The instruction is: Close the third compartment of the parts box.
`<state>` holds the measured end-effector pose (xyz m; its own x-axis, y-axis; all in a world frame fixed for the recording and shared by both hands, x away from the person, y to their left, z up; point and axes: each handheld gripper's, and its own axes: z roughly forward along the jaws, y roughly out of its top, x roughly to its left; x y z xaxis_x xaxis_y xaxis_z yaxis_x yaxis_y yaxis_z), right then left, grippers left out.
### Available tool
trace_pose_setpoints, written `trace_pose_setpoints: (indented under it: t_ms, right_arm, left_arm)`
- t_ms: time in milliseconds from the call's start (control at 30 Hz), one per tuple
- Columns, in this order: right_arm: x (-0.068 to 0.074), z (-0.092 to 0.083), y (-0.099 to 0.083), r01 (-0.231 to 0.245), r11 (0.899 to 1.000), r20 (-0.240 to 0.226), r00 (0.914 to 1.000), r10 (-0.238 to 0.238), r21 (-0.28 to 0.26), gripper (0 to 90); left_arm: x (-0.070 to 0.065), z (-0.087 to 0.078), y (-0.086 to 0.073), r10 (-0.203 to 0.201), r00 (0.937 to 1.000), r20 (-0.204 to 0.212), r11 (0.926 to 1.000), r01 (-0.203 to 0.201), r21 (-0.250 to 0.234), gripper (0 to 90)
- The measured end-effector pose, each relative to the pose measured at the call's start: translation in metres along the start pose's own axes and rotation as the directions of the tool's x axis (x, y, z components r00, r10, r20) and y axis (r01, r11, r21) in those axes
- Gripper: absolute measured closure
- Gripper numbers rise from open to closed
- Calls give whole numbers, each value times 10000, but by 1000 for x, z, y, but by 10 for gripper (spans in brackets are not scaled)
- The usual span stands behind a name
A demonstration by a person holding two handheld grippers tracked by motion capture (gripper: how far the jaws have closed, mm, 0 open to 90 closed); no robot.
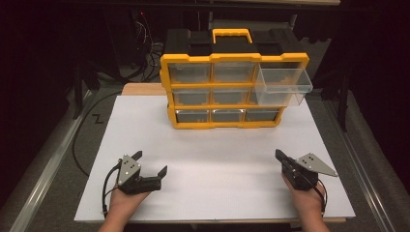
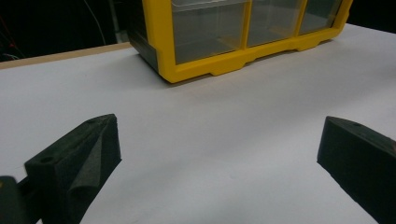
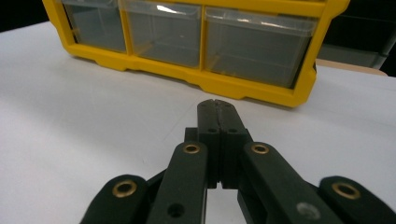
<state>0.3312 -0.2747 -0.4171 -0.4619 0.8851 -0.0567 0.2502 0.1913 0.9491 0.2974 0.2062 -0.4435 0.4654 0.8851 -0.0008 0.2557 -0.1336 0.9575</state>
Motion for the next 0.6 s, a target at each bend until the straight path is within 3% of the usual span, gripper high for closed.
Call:
trace_pose_setpoints:
  t_ms: [600]
  right_arm:
    - [8, 7, 40, 9, 9970, 111, 9999, -1, -775, 900]
  left_arm:
    - [-4, 3, 0, 222, 9995, 217, 9995, -227, 224, 4]
